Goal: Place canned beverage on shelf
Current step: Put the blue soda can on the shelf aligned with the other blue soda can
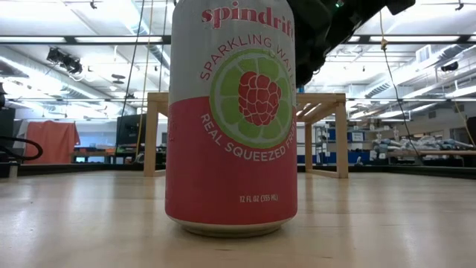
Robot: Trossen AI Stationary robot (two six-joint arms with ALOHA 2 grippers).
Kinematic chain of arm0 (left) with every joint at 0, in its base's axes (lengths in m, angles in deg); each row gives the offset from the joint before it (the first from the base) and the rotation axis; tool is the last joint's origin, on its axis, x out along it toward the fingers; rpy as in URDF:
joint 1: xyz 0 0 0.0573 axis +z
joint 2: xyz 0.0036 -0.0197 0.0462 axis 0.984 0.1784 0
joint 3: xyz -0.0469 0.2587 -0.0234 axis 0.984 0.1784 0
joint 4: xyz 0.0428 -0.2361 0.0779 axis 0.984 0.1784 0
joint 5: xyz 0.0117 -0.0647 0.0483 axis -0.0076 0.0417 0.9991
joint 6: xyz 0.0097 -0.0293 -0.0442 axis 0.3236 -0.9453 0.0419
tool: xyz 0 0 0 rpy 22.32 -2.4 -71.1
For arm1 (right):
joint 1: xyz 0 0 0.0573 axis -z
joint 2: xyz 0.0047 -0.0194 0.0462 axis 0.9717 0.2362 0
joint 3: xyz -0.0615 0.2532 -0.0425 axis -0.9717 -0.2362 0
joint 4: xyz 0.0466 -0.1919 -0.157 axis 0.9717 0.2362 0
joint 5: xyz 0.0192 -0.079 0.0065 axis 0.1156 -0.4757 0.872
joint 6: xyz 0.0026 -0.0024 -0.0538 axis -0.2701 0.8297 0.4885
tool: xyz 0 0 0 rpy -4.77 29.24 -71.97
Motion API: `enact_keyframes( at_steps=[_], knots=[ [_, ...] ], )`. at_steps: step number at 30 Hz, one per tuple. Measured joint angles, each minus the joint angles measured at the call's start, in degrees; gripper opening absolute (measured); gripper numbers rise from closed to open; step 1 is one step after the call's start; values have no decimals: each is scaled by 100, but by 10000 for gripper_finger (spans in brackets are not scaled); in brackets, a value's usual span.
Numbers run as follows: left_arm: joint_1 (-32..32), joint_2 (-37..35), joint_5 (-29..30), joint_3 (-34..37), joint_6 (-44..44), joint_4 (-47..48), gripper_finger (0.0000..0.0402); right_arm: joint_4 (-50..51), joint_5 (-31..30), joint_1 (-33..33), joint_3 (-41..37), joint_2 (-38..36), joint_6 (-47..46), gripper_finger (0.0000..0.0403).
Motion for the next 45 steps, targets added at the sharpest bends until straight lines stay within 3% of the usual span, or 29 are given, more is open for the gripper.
enact_keyframes(
  at_steps=[5, 12, 21, 28, 37, 45],
  knots=[
    [-2, 0, 0, 0, 3, -2, 318, 13, 3, 7, 0, 0, 13, 345],
    [-1, 0, 1, 0, 7, 0, 318, 50, 19, 30, 0, -7, -35, 247],
    [0, 0, 2, 0, 10, 0, 318, 148, 60, 57, 5, -78, -243, 244],
    [-1, 0, 2, 0, 10, 0, 318, 456, 91, 171, 169, -585, -402, 244],
    [-2, 0, 2, 0, 9, 0, 318, 1821, 45, 727, 753, -1379, -503, 244],
    [-1, 0, 2, 0, 9, -1, 318, 3042, 22, 1330, 1741, -1868, -470, 244]
  ],
)
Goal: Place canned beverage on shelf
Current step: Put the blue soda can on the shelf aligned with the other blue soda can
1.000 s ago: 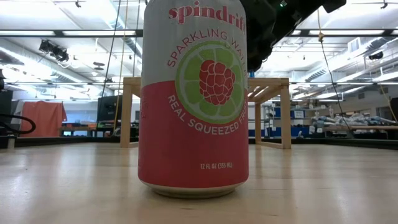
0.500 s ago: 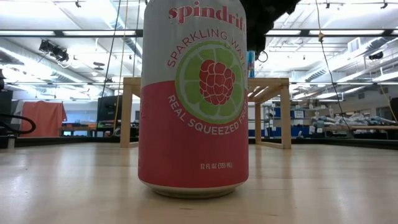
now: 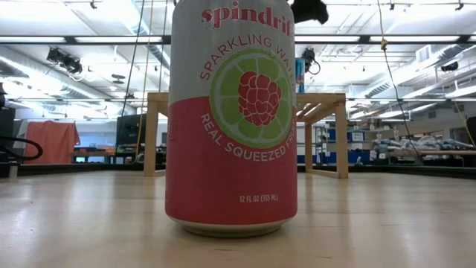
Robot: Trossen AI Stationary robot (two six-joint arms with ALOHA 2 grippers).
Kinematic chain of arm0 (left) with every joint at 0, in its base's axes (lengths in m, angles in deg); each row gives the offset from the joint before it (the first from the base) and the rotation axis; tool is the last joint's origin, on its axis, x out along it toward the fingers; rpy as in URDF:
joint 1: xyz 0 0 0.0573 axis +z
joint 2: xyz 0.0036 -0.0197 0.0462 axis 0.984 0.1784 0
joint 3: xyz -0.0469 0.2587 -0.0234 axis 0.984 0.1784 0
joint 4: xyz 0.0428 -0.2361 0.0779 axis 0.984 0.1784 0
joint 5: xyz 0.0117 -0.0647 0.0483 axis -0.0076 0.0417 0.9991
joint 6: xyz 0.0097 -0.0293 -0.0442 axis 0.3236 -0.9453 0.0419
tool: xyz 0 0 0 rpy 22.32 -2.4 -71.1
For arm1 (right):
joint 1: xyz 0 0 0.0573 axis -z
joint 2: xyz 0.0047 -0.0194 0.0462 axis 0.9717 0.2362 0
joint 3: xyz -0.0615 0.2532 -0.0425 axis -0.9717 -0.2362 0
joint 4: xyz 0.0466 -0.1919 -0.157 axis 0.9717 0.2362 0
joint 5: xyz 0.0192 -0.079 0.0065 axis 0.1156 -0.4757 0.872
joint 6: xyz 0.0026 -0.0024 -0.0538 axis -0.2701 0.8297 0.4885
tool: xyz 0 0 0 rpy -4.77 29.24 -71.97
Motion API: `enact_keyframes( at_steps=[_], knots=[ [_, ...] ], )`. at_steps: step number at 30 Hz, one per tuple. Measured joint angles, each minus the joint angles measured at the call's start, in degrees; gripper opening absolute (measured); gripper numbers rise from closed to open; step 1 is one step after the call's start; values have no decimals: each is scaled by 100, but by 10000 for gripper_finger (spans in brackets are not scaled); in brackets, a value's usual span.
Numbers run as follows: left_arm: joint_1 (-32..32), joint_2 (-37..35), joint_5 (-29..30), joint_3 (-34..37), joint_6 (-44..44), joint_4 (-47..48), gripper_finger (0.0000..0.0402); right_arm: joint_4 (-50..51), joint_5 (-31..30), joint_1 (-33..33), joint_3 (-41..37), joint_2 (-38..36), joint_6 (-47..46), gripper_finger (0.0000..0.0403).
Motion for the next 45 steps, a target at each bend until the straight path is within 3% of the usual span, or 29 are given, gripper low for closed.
enact_keyframes(
  at_steps=[10, 22, 33, 45],
  knots=[
    [0, 0, 1, 0, -7, 1, 318, 1190, -334, 734, 954, -103, 586, 244],
    [1, 0, 0, 0, -14, 1, 318, 1890, -561, 1306, 989, -112, 486, 244],
    [1, 0, 0, 0, 24, 1, 318, 2298, -920, 1366, 984, -158, 468, 244],
    [0, 1, 0, 0, 26, 1, 318, 2571, -900, 1326, 869, -1425, 210, 244]
  ],
)
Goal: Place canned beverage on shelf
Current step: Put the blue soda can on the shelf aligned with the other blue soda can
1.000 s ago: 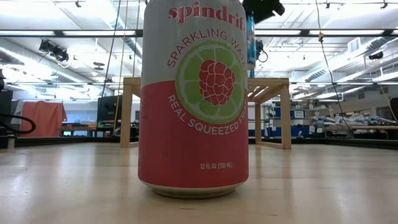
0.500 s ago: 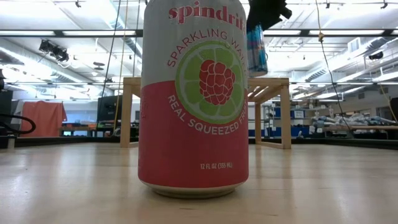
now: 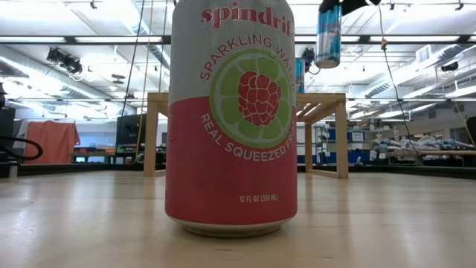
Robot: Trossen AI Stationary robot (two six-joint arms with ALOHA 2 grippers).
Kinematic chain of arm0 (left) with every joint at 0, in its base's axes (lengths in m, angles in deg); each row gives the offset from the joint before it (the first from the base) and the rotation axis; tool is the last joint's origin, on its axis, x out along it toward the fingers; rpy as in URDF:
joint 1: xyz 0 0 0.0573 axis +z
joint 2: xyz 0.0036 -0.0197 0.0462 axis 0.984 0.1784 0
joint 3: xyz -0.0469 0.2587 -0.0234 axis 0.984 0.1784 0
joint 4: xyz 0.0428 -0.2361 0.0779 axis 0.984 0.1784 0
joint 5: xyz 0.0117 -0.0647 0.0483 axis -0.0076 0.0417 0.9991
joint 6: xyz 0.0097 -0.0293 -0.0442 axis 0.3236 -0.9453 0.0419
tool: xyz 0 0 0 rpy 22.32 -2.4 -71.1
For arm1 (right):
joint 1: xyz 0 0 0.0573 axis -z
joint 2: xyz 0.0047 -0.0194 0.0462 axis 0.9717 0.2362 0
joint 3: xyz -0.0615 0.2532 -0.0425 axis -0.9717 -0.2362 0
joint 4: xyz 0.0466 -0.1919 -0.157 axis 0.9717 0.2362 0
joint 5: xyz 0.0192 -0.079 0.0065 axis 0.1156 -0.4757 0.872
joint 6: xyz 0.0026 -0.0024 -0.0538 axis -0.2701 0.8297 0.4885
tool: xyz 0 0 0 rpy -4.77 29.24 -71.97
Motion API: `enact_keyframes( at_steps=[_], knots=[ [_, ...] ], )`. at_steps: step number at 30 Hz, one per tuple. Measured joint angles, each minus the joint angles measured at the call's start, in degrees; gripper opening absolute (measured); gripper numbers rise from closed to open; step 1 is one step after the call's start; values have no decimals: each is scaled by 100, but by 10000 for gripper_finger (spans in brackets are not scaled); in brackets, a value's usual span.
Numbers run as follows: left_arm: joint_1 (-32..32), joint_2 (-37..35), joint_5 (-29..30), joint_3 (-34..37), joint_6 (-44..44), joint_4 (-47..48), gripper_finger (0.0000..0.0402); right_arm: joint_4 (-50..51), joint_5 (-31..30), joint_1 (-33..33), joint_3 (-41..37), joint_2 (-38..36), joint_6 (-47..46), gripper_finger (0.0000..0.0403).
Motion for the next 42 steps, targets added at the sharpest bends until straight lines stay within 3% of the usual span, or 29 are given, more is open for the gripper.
enact_keyframes(
  at_steps=[5, 11, 18, 25, 35, 42],
  knots=[
    [1, 1, 0, 0, -5, 0, 318, -497, 165, 0, -484, -183, -117, 244],
    [0, 1, 0, 0, -43, 0, 318, -1185, 377, 61, -933, 173, 228, 244],
    [1, 1, 0, 0, -39, 0, 318, -1410, 748, 405, -940, 649, 358, 244],
    [0, 1, 0, 0, -25, 0, 318, -1473, 898, 708, -940, 670, 380, 244],
    [-1, 1, 0, 0, 22, 0, 318, -1482, 1143, 758, -938, 662, 379, 279],
    [0, 1, 0, 0, 17, 0, 318, -1498, 1263, 758, -929, 671, 355, 281]
  ],
)
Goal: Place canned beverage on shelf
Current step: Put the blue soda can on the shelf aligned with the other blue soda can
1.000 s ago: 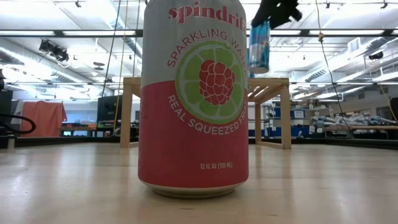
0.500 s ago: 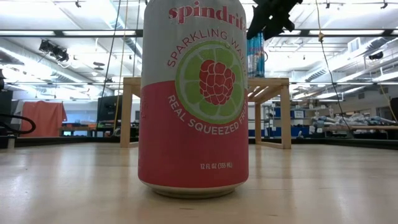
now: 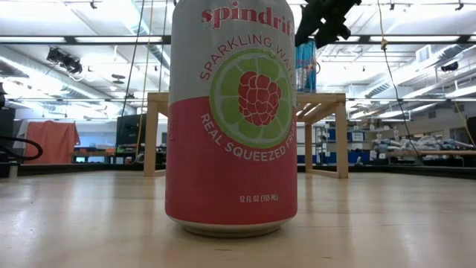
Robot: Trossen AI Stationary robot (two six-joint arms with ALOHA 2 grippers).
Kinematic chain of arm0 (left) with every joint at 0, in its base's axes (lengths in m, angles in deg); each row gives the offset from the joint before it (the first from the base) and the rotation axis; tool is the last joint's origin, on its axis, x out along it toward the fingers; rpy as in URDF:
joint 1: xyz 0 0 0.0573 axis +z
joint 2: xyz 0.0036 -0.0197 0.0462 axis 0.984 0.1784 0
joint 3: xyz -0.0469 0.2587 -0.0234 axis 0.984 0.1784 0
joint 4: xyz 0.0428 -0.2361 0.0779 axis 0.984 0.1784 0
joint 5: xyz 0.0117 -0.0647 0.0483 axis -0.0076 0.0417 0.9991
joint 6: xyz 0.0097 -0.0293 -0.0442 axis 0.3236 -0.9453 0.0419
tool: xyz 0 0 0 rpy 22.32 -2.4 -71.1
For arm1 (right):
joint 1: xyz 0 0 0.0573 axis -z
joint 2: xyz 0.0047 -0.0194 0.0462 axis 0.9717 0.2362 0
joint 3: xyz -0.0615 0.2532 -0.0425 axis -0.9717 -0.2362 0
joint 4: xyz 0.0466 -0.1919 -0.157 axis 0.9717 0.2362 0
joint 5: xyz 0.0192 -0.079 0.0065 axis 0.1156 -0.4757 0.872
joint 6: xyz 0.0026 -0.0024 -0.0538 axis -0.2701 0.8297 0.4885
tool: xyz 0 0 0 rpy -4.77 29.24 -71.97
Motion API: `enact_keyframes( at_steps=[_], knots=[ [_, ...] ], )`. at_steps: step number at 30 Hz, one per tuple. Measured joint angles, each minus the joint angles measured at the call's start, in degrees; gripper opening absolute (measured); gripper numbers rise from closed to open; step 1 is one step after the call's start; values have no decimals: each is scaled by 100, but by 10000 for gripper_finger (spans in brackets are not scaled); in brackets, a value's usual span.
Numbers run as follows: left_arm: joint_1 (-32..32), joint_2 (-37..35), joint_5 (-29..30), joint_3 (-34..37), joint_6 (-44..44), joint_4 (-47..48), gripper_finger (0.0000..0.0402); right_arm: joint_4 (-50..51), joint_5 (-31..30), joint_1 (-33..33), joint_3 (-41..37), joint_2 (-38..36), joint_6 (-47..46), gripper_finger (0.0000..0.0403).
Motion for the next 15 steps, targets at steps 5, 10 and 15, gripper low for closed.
enact_keyframes(
  at_steps=[5, 10, 15],
  knots=[
    [0, 0, 0, 0, 0, -1, 318, 10, -104, 0, 0, 0, 1, 280],
    [1, 0, 0, 0, -1, 0, 318, -38, -106, 0, 0, -4, 55, 281],
    [1, 0, 0, 0, -12, 0, 318, -176, -98, -2, 42, -4, 202, 282]
  ],
)
